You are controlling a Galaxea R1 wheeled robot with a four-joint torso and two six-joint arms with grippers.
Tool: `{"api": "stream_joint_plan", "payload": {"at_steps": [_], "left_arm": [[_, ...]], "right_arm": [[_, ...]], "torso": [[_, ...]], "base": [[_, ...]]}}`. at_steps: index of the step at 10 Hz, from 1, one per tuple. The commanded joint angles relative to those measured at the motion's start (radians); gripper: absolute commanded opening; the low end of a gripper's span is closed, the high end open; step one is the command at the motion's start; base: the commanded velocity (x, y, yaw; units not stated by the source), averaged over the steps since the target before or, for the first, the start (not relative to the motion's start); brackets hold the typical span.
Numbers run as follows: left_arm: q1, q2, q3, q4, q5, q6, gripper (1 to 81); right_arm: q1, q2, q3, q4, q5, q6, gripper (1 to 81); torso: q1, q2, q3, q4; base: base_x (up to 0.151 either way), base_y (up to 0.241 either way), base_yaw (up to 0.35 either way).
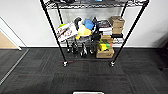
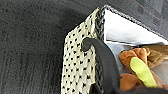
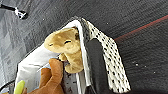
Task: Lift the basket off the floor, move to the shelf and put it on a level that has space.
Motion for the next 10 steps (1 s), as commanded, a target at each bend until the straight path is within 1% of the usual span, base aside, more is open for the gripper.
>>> {"api": "stream_joint_plan", "payload": {"at_steps": [1,3,5,7,9,10], "left_arm": [[-0.100,-0.090,0.093,-0.016,0.057,0.000,1.0],[-0.108,-0.089,0.091,-0.019,0.050,-0.002,1.0],[-0.154,-0.098,0.090,-0.039,0.038,-0.003,1.0],[-0.206,-0.107,0.093,-0.078,0.047,-0.003,1.0],[-0.229,-0.107,0.094,-0.101,0.050,-0.003,1.0],[-0.238,-0.109,0.099,-0.108,0.050,-0.003,1.0]], "right_arm": [[0.067,-0.123,0.113,0.031,0.009,0.011,1.0],[0.080,-0.125,0.103,0.034,0.017,0.011,1.0],[0.130,-0.123,0.103,0.036,0.008,0.022,1.0],[0.179,-0.117,0.108,0.037,0.002,0.031,1.0],[0.218,-0.111,0.108,0.037,-0.006,0.044,1.0],[0.232,-0.108,0.116,0.037,-0.006,0.048,1.0]], "torso": [[-0.063,0.097,0.061,0.000],[-0.101,0.157,0.091,0.000],[-0.146,0.226,0.106,0.000],[-0.187,0.290,0.114,0.000],[-0.228,0.354,0.115,0.000],[-0.249,0.386,0.098,0.000]], "base": [[0.000,0.000,0.000],[0.000,0.000,0.000],[0.000,0.000,0.000],[0.000,0.000,0.000],[0.000,0.000,0.000],[0.000,0.000,0.000]]}}
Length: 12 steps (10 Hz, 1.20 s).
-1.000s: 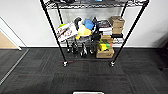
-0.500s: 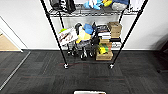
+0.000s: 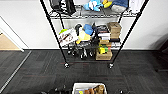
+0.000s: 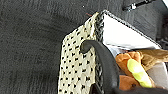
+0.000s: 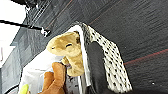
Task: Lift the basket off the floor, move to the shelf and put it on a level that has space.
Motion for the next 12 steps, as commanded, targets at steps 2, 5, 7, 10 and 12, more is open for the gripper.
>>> {"api": "stream_joint_plan", "payload": {"at_steps": [2,5,7,10,12], "left_arm": [[-0.133,-0.077,0.057,-0.061,0.064,-0.003,1.0],[-0.140,-0.149,0.168,-0.063,0.059,-0.003,1.0],[-0.141,-0.170,0.204,-0.063,0.059,-0.003,1.0],[-0.141,-0.189,0.226,-0.063,0.059,-0.003,1.0],[-0.143,-0.196,0.258,-0.067,0.052,-0.005,1.0]], "right_arm": [[0.133,-0.049,0.049,0.019,-0.040,0.029,1.0],[0.131,-0.099,0.122,0.022,-0.038,0.029,1.0],[0.124,-0.134,0.170,0.020,-0.031,0.029,1.0],[0.122,-0.167,0.199,0.022,-0.023,0.030,1.0],[0.131,-0.181,0.230,0.023,-0.020,0.033,1.0]], "torso": [[-0.084,0.130,0.001,0.000],[-0.148,0.232,0.092,0.000],[-0.183,0.287,0.104,0.000],[-0.238,0.372,0.182,0.000],[-0.282,0.438,0.249,0.000]], "base": [[0.000,0.000,0.000],[0.000,0.000,0.000],[0.000,0.000,0.000],[0.000,0.000,0.000],[0.000,0.000,0.000]]}}
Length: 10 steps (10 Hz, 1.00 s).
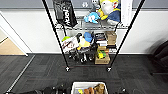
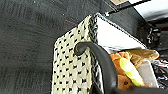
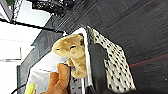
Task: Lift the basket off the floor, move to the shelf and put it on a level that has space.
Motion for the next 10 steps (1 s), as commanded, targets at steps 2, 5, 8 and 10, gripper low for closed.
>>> {"api": "stream_joint_plan", "payload": {"at_steps": [2,5,8,10], "left_arm": [[-0.124,-0.059,0.070,-0.048,0.044,-0.003,1.0],[-0.136,-0.099,0.121,-0.066,0.043,-0.003,1.0],[-0.136,-0.120,0.207,-0.068,0.011,-0.002,1.0],[-0.136,-0.124,0.278,-0.066,0.006,-0.003,1.0]], "right_arm": [[0.112,-0.075,0.064,0.018,-0.015,0.034,1.0],[0.116,-0.104,0.112,0.018,0.000,0.036,1.0],[0.113,-0.101,0.182,0.009,0.004,0.033,1.0],[0.116,-0.098,0.231,0.009,0.004,0.033,1.0]], "torso": [[-0.084,0.129,0.129,0.000],[-0.149,0.227,0.228,0.000],[-0.212,0.323,0.292,0.000],[-0.258,0.391,0.268,0.000]], "base": [[0.000,0.000,0.000],[0.000,0.000,0.000],[0.000,0.000,0.000],[0.000,0.000,0.000]]}}
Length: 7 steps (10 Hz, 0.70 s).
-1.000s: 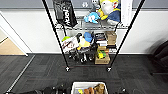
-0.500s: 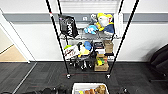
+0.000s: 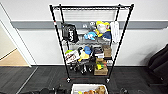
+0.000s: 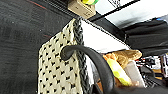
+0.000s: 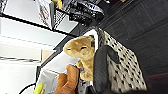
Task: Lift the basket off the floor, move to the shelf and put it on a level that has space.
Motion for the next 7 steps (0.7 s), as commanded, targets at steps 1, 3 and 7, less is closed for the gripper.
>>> {"api": "stream_joint_plan", "payload": {"at_steps": [1,3,7], "left_arm": [[-0.133,-0.030,0.116,-0.030,0.027,0.000,1.0],[-0.133,-0.019,0.147,-0.029,0.028,0.005,1.0],[-0.126,0.010,0.147,-0.019,0.030,0.006,1.0]], "right_arm": [[0.120,-0.015,0.092,0.006,-0.011,0.007,1.0],[0.115,0.014,0.097,0.004,-0.011,0.001,1.0],[0.102,0.025,0.103,0.004,-0.011,-0.001,1.0]], "torso": [[-0.063,0.097,-0.001,0.000],[-0.102,0.158,0.078,0.000],[-0.179,0.277,0.155,0.000]], "base": [[0.000,0.000,0.000],[0.000,0.000,0.000],[0.000,0.000,0.000]]}}
